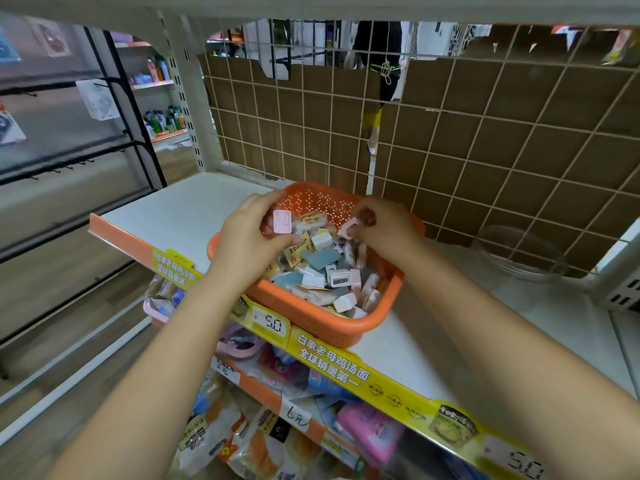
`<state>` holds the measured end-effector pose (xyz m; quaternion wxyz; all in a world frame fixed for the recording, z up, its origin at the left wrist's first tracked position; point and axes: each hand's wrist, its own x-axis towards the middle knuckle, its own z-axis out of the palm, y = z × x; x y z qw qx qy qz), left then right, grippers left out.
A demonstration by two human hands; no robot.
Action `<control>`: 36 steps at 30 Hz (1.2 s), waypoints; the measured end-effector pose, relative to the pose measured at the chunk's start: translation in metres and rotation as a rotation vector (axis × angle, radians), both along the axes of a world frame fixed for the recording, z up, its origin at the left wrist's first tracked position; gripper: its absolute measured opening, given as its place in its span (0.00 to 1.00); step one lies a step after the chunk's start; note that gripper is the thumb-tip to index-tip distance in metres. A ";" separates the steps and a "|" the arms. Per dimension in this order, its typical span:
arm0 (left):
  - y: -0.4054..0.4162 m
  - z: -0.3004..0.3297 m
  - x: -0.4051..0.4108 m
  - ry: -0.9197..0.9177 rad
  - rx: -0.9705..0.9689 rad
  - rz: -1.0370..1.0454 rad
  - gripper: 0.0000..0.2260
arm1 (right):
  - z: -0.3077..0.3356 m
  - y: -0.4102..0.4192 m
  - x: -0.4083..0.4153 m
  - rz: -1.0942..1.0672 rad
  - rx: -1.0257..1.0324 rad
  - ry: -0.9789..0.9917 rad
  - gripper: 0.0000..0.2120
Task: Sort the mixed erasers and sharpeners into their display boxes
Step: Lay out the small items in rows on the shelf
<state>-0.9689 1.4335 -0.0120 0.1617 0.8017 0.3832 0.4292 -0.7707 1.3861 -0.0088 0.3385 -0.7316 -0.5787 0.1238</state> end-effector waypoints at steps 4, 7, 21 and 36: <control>-0.023 -0.002 0.015 -0.140 0.028 -0.085 0.19 | 0.004 -0.032 -0.008 0.061 0.143 0.469 0.11; -0.038 -0.003 0.033 -0.214 -0.030 -0.145 0.15 | 0.009 -0.057 -0.010 0.106 0.177 0.809 0.12; -0.122 -0.001 0.135 -0.549 -0.537 -0.391 0.09 | 0.009 -0.155 0.074 -0.187 0.172 0.575 0.12; -0.105 -0.085 0.186 0.078 -0.241 0.097 0.11 | -0.063 -0.169 0.128 -0.357 -0.209 0.113 0.08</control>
